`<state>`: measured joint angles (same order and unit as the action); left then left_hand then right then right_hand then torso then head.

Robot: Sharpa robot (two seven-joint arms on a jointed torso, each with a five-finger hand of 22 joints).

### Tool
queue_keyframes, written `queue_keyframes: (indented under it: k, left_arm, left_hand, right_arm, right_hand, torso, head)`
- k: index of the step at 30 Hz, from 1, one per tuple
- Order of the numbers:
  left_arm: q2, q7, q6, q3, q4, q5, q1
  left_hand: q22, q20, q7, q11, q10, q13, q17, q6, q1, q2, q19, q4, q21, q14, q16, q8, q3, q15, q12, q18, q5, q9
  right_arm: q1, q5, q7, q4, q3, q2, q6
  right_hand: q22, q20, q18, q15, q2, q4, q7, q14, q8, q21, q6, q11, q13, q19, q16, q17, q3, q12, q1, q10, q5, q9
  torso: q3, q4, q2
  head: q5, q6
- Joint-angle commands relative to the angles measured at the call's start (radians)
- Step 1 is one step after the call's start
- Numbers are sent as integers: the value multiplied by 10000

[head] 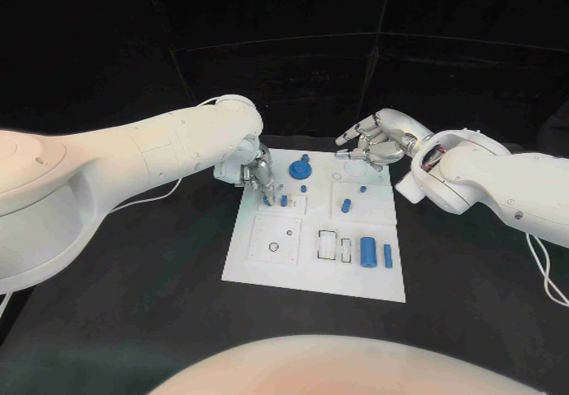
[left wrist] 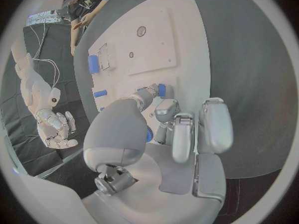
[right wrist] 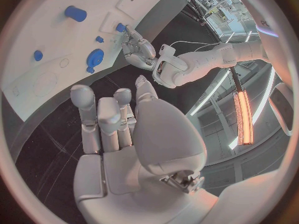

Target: Assemble the parts on the task board

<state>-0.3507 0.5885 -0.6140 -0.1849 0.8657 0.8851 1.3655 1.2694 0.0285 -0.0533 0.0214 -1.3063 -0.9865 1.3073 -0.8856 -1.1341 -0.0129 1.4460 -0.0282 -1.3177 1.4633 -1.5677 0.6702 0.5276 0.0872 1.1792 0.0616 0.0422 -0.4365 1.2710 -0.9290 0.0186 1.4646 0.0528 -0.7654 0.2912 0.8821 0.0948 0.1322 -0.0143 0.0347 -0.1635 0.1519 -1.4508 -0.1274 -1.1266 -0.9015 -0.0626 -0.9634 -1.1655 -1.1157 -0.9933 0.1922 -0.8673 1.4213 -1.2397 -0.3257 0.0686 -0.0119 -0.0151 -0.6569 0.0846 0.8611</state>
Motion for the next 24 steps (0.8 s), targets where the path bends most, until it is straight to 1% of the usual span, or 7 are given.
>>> queue_keyframes:
  k: [1, 6, 17, 24]
  left_arm:
    - [-68, 29, 420, -35, 60, 261, -75]
    - [-91, 24, 493, -29, 93, 270, -72]
    - [-35, 29, 483, -24, 46, 274, -72]
    - [-23, 75, 353, -24, 53, 273, -72]
  left_hand:
    - [9, -24, 32, 19, -19, -8, 2635, -45, -40, 135, 22, -520, -57, 1075, -31, -18, 469, -60, 60, 93, 42, -10]
    - [8, -25, 33, 21, -23, -12, 2635, -50, -43, 142, 22, -524, -56, 1075, -31, -18, 467, -59, 63, 94, 41, -12]
    - [8, -25, 33, 21, -23, -12, 2635, -50, -43, 142, 22, -524, -56, 1075, -31, -18, 467, -59, 63, 94, 41, -12]
    - [12, -26, 34, 22, -24, -8, 2635, -57, -46, 151, 24, -529, -59, 1075, -31, -19, 463, -57, 60, 93, 41, -14]
  right_arm:
    - [18, 23, 71, 10, -6, 0, -44]
    - [18, 23, 70, 8, -6, 7, -54]
    - [18, 23, 72, 2, -6, 17, -62]
    - [18, 23, 65, 3, -6, 13, -69]
  right_hand:
    - [-10, 12, 91, 1, 44, -52, 20, -72, -41, 68, 76, 3, 13, 13, 67, -14, -14, -28, 46, 87, -35, 12]
    - [-19, 11, 92, 1, 49, -66, 21, -74, -49, 80, 81, 2, 21, 12, 74, -22, -7, -34, 59, 93, -58, 11]
    - [-22, 11, 93, 1, 51, -70, 21, -75, -52, 84, 83, 2, 23, 12, 77, -25, -4, -36, 64, 94, -66, 11]
    - [-22, 11, 93, 1, 51, -70, 21, -75, -52, 84, 83, 2, 23, 12, 77, -25, -4, -36, 64, 94, -66, 11]
  torso:
    - [1, -3, 4]
    - [-2, 11, -10]
    - [-4, 8, -4]
    - [-8, 8, -3]
  head:
    - [1, 3]
    - [17, -15]
    - [8, -6]
    - [2, 8]
